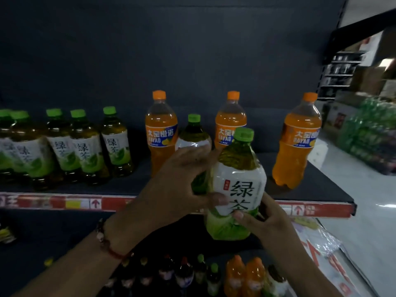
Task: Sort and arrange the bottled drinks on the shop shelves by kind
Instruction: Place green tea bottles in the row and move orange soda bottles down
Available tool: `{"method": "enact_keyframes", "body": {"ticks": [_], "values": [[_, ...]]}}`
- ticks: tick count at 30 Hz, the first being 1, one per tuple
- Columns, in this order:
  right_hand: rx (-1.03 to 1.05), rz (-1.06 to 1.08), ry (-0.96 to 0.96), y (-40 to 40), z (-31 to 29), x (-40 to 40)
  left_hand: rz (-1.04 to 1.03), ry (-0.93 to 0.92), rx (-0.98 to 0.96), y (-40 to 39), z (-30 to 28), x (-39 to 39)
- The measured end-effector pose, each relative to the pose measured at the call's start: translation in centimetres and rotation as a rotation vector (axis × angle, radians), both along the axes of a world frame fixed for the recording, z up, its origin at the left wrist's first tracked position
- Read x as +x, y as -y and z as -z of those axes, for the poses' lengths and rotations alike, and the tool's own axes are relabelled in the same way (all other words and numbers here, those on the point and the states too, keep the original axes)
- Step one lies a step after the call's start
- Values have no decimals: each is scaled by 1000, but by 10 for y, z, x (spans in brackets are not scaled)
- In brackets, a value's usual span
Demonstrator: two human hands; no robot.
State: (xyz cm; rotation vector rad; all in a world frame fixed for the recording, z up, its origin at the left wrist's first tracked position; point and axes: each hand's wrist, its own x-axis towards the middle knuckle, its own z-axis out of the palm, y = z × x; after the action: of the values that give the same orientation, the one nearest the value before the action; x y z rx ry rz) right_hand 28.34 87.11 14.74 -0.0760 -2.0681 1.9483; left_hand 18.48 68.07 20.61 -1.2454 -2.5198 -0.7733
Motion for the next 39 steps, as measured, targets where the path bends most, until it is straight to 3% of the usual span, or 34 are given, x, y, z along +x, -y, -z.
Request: {"method": "enact_keyframes", "body": {"ticks": [3,7,12,15,18,22,25,28,35,39], "values": [[-56,-29,34,14,4,-11,35,85,77,20,-8,-13],[-5,-149,12,49,-6,-33,154,535,379,51,6,-5],[215,-298,29,101,-23,-67,32,554,645,104,27,-24],[455,-371,49,119,-49,-90,-37,540,696,132,37,-45],[691,-224,-41,128,-94,-107,-81,499,751,148,43,-66],[1008,90,-266,132,-161,-147,-126,492,752,157,43,-96],[1336,110,-98,129,-178,-194,-153,477,653,155,43,-118],[1338,50,28,124,-183,-224,-191,430,538,147,39,-131],[1300,158,-6,106,-173,-249,-272,353,436,125,42,-141],[1272,162,-44,100,-162,-251,-214,336,434,116,49,-147]]}}
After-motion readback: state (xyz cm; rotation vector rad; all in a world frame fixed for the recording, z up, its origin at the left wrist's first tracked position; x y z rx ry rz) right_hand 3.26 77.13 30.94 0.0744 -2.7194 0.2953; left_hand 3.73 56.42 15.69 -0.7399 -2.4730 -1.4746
